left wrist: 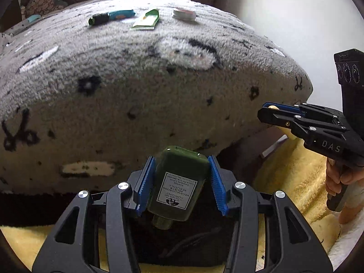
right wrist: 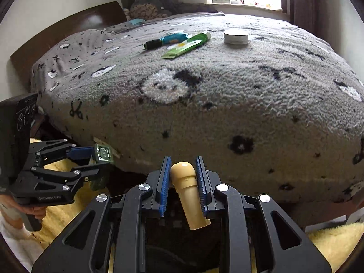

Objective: Collect trash
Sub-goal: 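Carry the green bottle and yellow cylinder down below the bed edge to the bin, then open both tools over the bin and raise them back toward the bed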

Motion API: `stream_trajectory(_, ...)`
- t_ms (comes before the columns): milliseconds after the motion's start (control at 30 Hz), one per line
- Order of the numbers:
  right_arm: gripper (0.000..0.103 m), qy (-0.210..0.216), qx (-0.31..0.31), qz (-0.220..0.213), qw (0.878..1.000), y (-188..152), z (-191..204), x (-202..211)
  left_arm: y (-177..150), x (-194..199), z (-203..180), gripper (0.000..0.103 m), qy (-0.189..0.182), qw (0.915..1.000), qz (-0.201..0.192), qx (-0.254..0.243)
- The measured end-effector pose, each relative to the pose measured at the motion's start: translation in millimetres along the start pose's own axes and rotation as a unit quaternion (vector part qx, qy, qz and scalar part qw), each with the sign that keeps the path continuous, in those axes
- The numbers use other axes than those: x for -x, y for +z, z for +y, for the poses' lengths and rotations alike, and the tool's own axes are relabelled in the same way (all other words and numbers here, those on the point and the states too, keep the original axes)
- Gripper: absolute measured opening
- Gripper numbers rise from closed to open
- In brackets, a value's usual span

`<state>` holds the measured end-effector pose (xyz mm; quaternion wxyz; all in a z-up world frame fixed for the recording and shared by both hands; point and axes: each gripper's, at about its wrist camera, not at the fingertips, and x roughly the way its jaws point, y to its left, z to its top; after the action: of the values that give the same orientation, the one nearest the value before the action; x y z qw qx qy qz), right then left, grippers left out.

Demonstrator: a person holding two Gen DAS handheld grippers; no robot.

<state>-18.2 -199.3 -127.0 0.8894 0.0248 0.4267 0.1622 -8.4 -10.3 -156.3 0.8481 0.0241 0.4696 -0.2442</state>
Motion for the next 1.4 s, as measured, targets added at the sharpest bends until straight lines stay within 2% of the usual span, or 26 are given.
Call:
stream_trajectory(333,0.023,0.001,-0.017,0.076,0.997,-30.7,-0.3,-47.1,-40.8,-59.6,17.0,0.045,0.03,0.9953,0.088,0.026)
stream_trajectory(667,0.023,0.007,-0.028,0.141,0.99,-49.9,-0.5,-88.9,-57.4,-89.5,22.4,0.045,0.016,0.9888,0.14,0.051)
stream_trajectory(1067,0.024,0.034,-0.051,0.181,0.982,-59.6,-2.2,-113.6,-64.2,-110.9,17.3,0.045,0.009,0.9846,0.167,0.051)
stream_trajectory(1400,0.025,0.053,-0.063,0.183,0.98,-56.6,-2.8,-123.6,-67.8,-113.0,14.6,0.045,0.0,0.9826,0.18,0.047)
